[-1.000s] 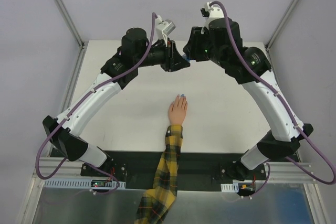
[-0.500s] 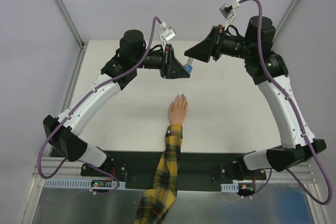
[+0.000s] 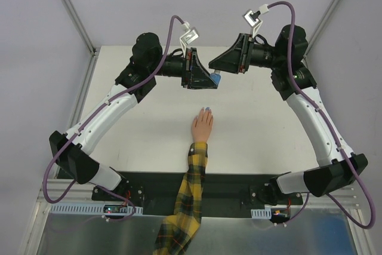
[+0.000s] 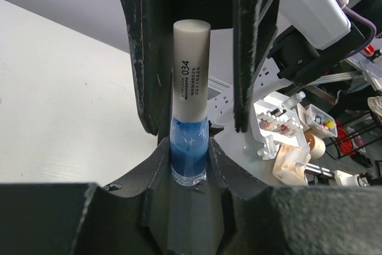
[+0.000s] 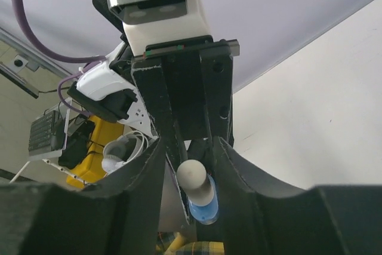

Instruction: Paint the nails

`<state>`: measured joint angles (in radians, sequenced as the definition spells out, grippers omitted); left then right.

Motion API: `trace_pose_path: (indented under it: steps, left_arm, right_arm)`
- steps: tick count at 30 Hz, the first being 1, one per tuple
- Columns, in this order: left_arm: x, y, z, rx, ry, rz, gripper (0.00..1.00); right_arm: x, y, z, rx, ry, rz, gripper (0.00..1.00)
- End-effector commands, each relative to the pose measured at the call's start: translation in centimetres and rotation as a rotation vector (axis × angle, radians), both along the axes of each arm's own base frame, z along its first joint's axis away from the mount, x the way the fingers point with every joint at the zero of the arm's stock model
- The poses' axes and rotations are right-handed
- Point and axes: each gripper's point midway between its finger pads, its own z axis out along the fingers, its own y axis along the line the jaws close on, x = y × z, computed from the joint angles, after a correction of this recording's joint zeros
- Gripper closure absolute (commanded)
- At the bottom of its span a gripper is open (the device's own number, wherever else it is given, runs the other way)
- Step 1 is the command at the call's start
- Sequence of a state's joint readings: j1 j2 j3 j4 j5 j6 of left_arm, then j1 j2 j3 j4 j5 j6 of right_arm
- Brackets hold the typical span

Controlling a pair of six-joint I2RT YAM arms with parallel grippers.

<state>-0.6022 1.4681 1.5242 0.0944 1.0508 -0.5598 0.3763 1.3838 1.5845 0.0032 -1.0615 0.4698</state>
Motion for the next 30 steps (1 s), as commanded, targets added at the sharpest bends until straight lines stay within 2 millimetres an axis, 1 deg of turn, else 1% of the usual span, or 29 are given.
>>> trace_pose_path:
  steps: [1,3,4,6,7,8,9,10,11,12,13,14,15,16,17,18,20,21,23,24,25,26,27,28,29,30]
  left_arm:
    - [-0.5,0.3,3.0,-0.07,-0.074,-0.01,1.0]
    - [-0.1,0.2,3.2,-0.073,-0.071,0.016,1.0]
    - [0.2,0.2,3.2,-0.074,-0.072,0.028,1.0]
    - [1.1,0.1,3.5,-0.081,-0.078,0.085,1.0]
    - [1.6,0.2,3.5,-0.078,-0.091,0.12,1.0]
    - [2.1,0.2,3.4,-0.072,-0.097,0.156,1.0]
    - [3.5,0.4,3.7,-0.071,-0.115,0.257,1.0]
    - [4.6,0.7,2.9,-0.031,-0.141,0.324,1.0]
    - [5.3,0.9,2.7,-0.011,-0.159,0.379,1.0]
    - [7.0,1.5,2.9,0.005,-0.186,0.487,1.0]
    - [7.6,1.9,2.7,0.039,-0.216,0.533,1.0]
    - [8.1,2.1,2.1,0.077,-0.209,0.567,1.0]
    - [8.6,2.1,1.8,0.093,-0.214,0.587,1.0]
    - [9.2,2.4,1.9,0.105,-0.224,0.63,1.0]
    - [9.5,2.5,1.8,0.113,-0.223,0.649,1.0]
    - [9.7,2.5,1.8,0.115,-0.223,0.661,1.0]
    - [9.7,2.2,1.6,0.121,-0.226,0.657,1.0]
    - [9.7,2.2,1.3,0.129,-0.22,0.653,1.0]
    - [9.3,2.2,1.1,0.132,-0.22,0.637,1.0]
    - [9.0,2.3,1.3,0.128,-0.225,0.63,1.0]
    - [8.8,2.2,0.9,0.135,-0.226,0.619,1.0]
    - [8.3,2.1,0.8,0.133,-0.229,0.59,1.0]
    - [7.8,2.2,1.1,0.126,-0.234,0.577,1.0]
    - [7.4,2.1,0.8,0.127,-0.232,0.555,1.0]
    - [7.0,2.0,0.7,0.125,-0.23,0.533,1.0]
    - [6.0,1.6,0.7,0.115,-0.227,0.472,1.0]
  right_arm:
    - [-2.1,-0.5,1.4,0.034,-0.083,0.055,0.68]
    - [-1.9,-0.5,1.2,0.032,-0.082,0.045,0.77]
    - [-1.7,-0.5,1.2,0.031,-0.079,0.038,0.88]
    - [-1.2,-0.4,0.9,0.021,-0.074,0.002,0.99]
    - [-0.9,-0.5,0.8,0.015,-0.079,-0.025,0.99]
    - [-0.6,-0.6,-0.1,-0.013,-0.035,-0.056,0.99]
    - [0.2,-0.5,-0.2,-0.028,-0.035,-0.13,0.99]
    - [0.5,-0.7,-2.3,-0.125,-0.008,-0.184,0.99]
    - [1.0,-1.0,-3.7,-0.206,0.007,-0.255,1.0]
    - [3.4,-1.9,-6.0,-0.385,-0.021,-0.513,1.0]
    - [2.2,-4.0,-5.7,-0.56,-0.057,-0.628,1.0]
    - [2.9,-3.8,-6.8,-0.672,-0.075,-0.695,1.0]
    - [3.0,-4.5,-6.2,-0.749,-0.112,-0.8,1.0]
    - [2.5,-5.1,-4.7,-0.762,-0.125,-0.824,1.0]
    - [3.0,-4.6,-5.0,-0.781,-0.123,-0.829,1.0]
    - [3.3,-5.1,-4.8,-0.787,-0.119,-0.866,1.0]
    - [3.4,-5.2,-4.2,-0.764,-0.117,-0.884,1.0]
    - [3.4,-4.9,-4.1,-0.759,-0.117,-0.874,1.0]
    - [3.7,-4.2,-3.2,-0.713,-0.14,-0.848,1.0]
    - [3.1,-3.2,-2.8,-0.671,-0.146,-0.779,0.97]
    - [3.1,-2.7,-1.8,-0.621,-0.158,-0.758,0.88]
    - [3.6,-3.3,-1.6,-0.605,-0.155,-0.756,0.77]
    - [2.6,-3.1,-0.8,-0.557,-0.16,-0.691,0.62]
    - [2.6,-2.8,0.3,-0.499,-0.174,-0.657,0.57]
    - [3.1,-3.6,0.7,-0.463,-0.166,-0.642,0.51]
    - [2.0,-2.7,0.7,-0.416,-0.149,-0.536,0.4]
